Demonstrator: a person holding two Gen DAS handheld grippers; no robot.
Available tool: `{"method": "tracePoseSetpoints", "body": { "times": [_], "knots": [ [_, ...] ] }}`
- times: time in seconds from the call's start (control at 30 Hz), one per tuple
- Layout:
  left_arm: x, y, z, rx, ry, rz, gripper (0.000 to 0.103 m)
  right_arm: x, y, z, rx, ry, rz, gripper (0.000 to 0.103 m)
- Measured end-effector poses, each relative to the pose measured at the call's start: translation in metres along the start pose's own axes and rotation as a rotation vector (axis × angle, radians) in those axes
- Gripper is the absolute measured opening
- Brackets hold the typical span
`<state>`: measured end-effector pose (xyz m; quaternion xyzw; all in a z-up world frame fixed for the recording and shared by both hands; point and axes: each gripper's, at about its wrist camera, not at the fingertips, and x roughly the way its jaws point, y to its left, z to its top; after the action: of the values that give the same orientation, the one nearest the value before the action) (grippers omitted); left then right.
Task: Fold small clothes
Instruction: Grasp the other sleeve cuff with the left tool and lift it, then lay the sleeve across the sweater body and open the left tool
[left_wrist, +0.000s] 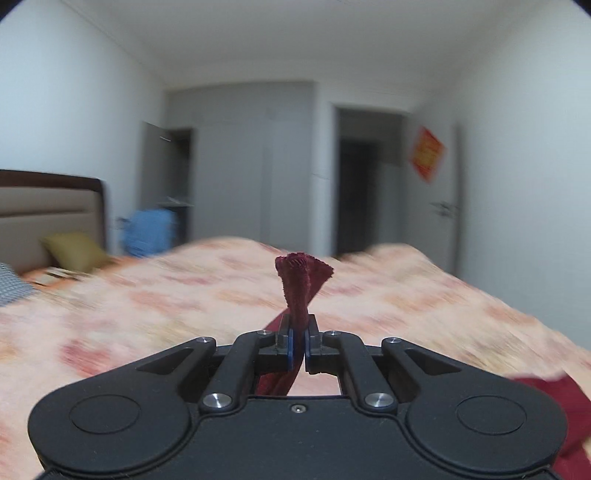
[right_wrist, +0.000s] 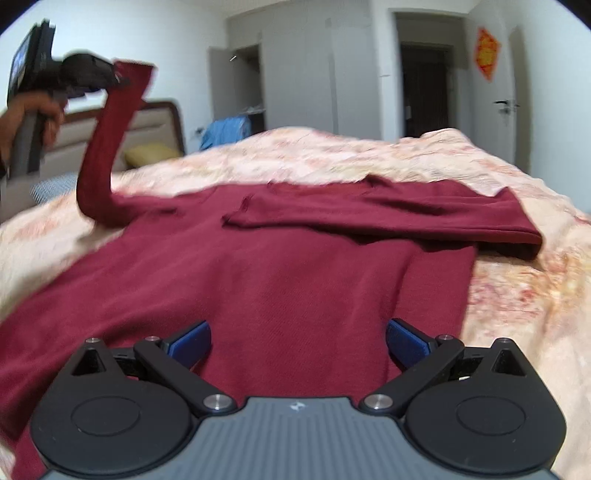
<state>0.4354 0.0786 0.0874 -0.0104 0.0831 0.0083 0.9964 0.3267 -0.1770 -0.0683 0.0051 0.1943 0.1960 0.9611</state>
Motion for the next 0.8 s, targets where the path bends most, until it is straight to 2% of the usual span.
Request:
{"method": "tracePoseSetpoints", "body": {
  "times": [0.1,0.2,0.33,0.47,0.53,0.6,0.73,0.8],
  "knots": [
    [0.012,-0.037,-0.034,-0.013,0.076,-0.091,0.005,-0.011,-0.013,0.003,0.092,-0.036,0.003,0.103],
    [0.018,-0.060,-0.070,-0.035,0.154,-0.149,0.005,-0.019,-0.030,0.007,0.179,-0.038,0.016,0.103],
    [0.027,-0.078,-0.107,-0.027,0.248,-0.180,0.007,-0.031,-0.044,0.007,0.214,-0.045,-0.026,0.103],
    [0.030,-0.083,-0.126,-0.016,0.313,-0.201,0.018,-0.038,-0.058,0.002,0.252,-0.036,-0.029,0.103],
    [0.031,-0.082,-0.127,-0.030,0.335,-0.212,0.027,-0.040,-0.061,0.000,0.261,-0.030,-0.031,0.103],
    [0.028,-0.077,-0.125,-0.048,0.352,-0.214,0.045,-0.040,-0.063,-0.002,0.268,-0.028,-0.029,0.103],
    [0.018,-0.065,-0.119,-0.089,0.373,-0.229,0.066,-0.036,-0.062,-0.002,0.269,-0.022,-0.033,0.103],
    [0.008,-0.059,-0.115,-0.094,0.373,-0.230,0.080,-0.034,-0.060,-0.002,0.263,-0.018,-0.032,0.103]
  ]
}}
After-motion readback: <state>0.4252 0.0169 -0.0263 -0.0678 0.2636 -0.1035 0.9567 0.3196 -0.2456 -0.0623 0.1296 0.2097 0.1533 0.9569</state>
